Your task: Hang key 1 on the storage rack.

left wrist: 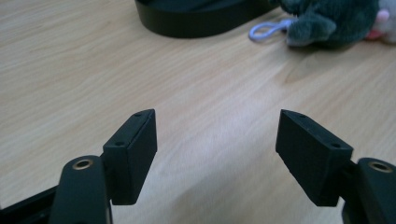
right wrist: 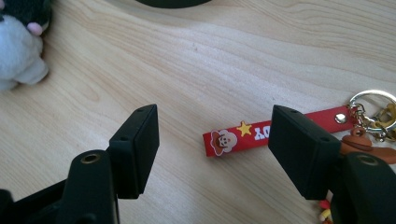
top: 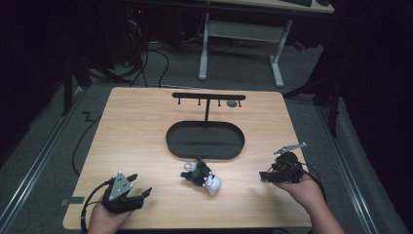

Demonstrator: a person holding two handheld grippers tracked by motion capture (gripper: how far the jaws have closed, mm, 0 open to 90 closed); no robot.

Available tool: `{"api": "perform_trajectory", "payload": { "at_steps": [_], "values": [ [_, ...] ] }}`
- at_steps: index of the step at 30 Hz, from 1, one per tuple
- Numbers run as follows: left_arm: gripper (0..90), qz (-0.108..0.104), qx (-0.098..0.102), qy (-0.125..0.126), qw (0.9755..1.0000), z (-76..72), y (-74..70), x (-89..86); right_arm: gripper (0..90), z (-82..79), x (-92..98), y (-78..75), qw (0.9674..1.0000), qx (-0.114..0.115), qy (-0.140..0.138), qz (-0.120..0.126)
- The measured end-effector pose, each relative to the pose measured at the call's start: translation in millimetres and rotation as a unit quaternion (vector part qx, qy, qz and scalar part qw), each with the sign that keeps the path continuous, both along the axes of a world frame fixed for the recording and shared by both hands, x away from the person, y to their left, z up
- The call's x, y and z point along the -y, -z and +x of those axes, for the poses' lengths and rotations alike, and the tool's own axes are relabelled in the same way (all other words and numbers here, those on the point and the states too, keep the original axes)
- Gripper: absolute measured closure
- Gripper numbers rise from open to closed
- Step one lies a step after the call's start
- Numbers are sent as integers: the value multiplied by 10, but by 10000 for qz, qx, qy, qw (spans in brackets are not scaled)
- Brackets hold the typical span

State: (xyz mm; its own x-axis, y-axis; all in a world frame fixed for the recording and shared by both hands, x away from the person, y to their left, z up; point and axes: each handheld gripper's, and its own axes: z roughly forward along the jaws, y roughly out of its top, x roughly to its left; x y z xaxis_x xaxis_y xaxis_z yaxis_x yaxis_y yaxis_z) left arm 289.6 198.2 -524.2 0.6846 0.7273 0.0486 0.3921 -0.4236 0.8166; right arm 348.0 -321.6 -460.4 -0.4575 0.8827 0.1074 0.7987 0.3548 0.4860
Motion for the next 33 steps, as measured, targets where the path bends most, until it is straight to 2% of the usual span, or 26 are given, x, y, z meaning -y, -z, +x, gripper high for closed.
{"api": "perform_trajectory", "payload": {
  "at_steps": [2,4,5,8,14,18,21,24,28,29,33],
  "values": [
    [292,-22,-60,34,10000,-31,8,-22,340,1,-15,-9,10000,-29,26,-15],
    [291,-80,-13,31,10000,-58,-26,-64,338,-2,-52,-18,9998,-112,40,-139],
    [291,-218,31,38,9998,-29,-64,-77,337,-5,-59,-20,9997,-124,35,-192],
    [284,-120,135,68,9998,46,-73,-36,336,-20,-44,-15,9993,-116,-19,-354],
    [285,-30,-22,59,10000,140,-30,-23,335,-6,68,-13,9990,-155,8,-417],
    [286,-94,5,48,9999,180,-57,-5,337,29,122,-29,9986,-216,35,-488],
    [286,18,47,92,9999,195,-65,25,336,65,166,-58,9975,-287,87,-632],
    [293,-28,9,109,9999,206,-64,34,331,102,193,-84,9961,-379,119,-782],
    [294,-68,40,103,9999,243,-89,49,335,127,200,-91,9955,-431,162,-832],
    [295,-83,45,112,9999,252,-93,52,343,149,209,-97,9948,-432,152,-913],
    [295,-83,51,170,9998,287,-91,78,348,187,231,-117,9938,-500,80,-988]
  ]
}}
